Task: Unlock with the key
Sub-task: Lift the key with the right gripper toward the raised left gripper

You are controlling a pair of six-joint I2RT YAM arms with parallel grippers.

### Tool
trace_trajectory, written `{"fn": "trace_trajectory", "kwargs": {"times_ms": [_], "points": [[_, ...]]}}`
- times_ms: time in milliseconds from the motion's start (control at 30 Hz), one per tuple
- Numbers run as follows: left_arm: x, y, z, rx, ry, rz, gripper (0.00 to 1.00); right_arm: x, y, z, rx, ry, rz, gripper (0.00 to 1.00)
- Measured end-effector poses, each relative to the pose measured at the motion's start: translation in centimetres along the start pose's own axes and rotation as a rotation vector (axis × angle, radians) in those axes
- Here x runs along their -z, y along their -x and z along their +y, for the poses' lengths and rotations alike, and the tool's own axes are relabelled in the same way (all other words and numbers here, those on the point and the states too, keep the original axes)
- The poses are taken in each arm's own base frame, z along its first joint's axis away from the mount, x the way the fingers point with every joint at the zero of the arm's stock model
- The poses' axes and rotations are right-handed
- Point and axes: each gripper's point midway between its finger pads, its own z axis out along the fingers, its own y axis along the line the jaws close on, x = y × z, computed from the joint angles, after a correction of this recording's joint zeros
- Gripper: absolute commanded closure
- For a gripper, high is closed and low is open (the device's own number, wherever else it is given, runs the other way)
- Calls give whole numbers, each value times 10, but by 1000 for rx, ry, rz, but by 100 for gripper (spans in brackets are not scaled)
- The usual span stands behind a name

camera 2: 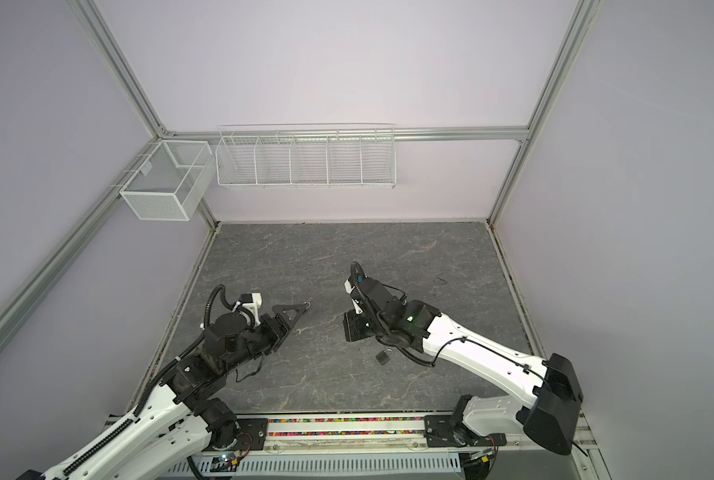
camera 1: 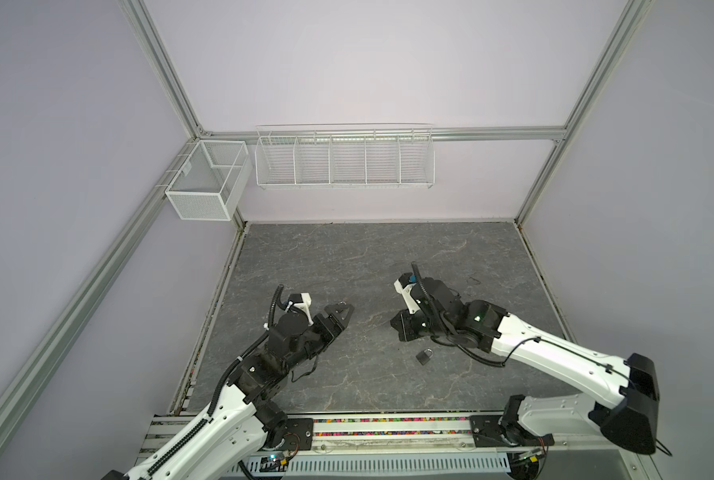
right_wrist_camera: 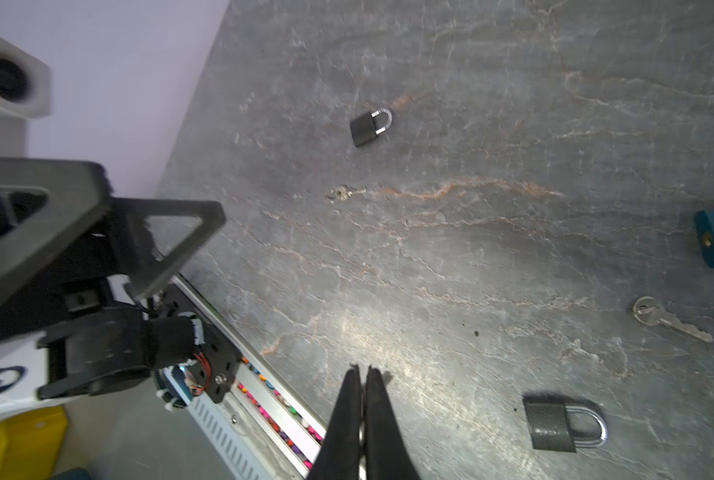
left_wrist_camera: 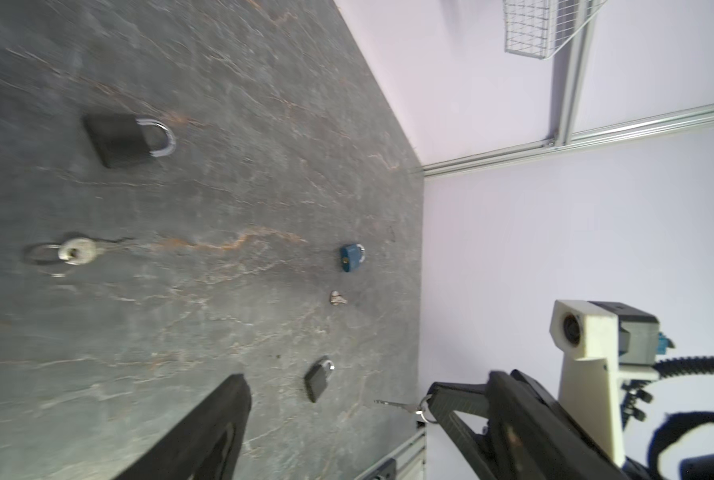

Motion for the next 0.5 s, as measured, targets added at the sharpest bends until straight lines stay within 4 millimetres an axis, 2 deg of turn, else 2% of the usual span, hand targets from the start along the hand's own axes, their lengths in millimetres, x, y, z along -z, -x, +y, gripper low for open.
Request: {"fn": "trace_trajectory", "kwargs": {"times_ms": [167, 367, 500], "points": [[-15, -6, -27, 100, -101, 18, 11, 15, 19, 14, -28, 63, -91, 93], [-36, -16, -35, 214, -127, 49, 11, 22, 37, 27, -35, 120, -163, 93], [-42, -16, -43, 285, -161, 55, 11, 27, 50, 38, -34, 164, -210, 93]]}}
